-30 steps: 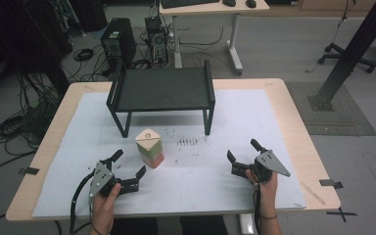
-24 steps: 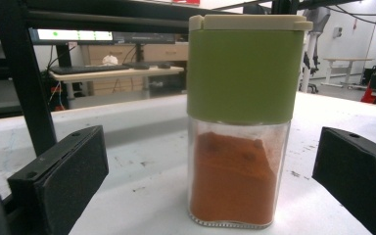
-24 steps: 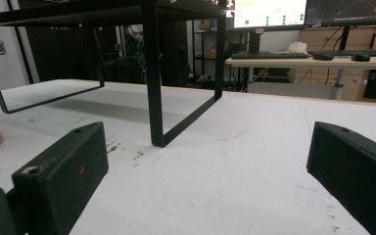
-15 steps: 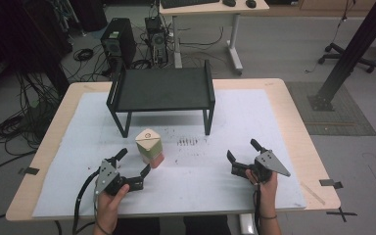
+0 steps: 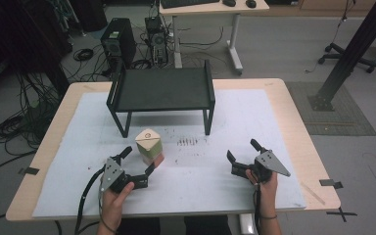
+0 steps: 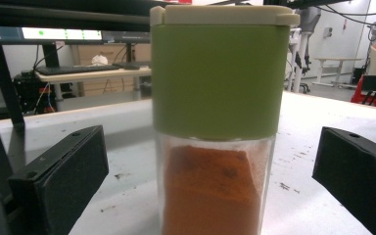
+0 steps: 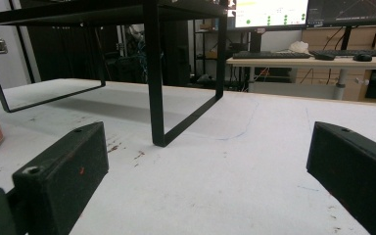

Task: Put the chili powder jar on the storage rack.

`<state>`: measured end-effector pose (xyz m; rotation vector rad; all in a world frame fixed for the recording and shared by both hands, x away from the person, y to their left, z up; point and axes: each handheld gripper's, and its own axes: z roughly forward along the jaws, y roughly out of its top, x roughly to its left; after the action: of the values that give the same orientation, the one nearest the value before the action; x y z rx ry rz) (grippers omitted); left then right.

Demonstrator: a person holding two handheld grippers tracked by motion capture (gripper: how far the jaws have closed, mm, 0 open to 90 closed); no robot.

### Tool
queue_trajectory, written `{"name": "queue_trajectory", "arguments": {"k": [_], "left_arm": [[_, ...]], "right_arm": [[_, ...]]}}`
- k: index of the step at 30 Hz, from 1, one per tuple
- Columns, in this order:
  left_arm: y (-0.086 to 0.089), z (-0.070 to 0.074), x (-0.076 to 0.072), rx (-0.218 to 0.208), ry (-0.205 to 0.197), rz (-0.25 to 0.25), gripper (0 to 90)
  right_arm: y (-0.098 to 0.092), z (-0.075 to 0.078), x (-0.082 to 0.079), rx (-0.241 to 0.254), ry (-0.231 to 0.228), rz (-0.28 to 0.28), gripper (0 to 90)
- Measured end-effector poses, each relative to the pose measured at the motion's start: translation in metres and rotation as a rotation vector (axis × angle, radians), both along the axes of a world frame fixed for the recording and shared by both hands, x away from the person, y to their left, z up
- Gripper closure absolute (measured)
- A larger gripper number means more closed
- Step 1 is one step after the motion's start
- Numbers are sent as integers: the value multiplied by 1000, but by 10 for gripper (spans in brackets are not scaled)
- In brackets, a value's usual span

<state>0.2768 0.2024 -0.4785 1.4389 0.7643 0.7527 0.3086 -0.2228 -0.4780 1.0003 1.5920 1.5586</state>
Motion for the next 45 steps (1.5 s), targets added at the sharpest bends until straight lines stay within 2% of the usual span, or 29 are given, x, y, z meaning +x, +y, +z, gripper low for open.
{"name": "queue_trajectory", "arguments": {"k": [23,45], "left_arm": [[-14,0,15,0,2,-12,2],[-25,0,31,-5,13,27,2]], "right_arm": [[0,0,0,0,-3,1,18],[0,0,0,0,-5,3,19]]}}
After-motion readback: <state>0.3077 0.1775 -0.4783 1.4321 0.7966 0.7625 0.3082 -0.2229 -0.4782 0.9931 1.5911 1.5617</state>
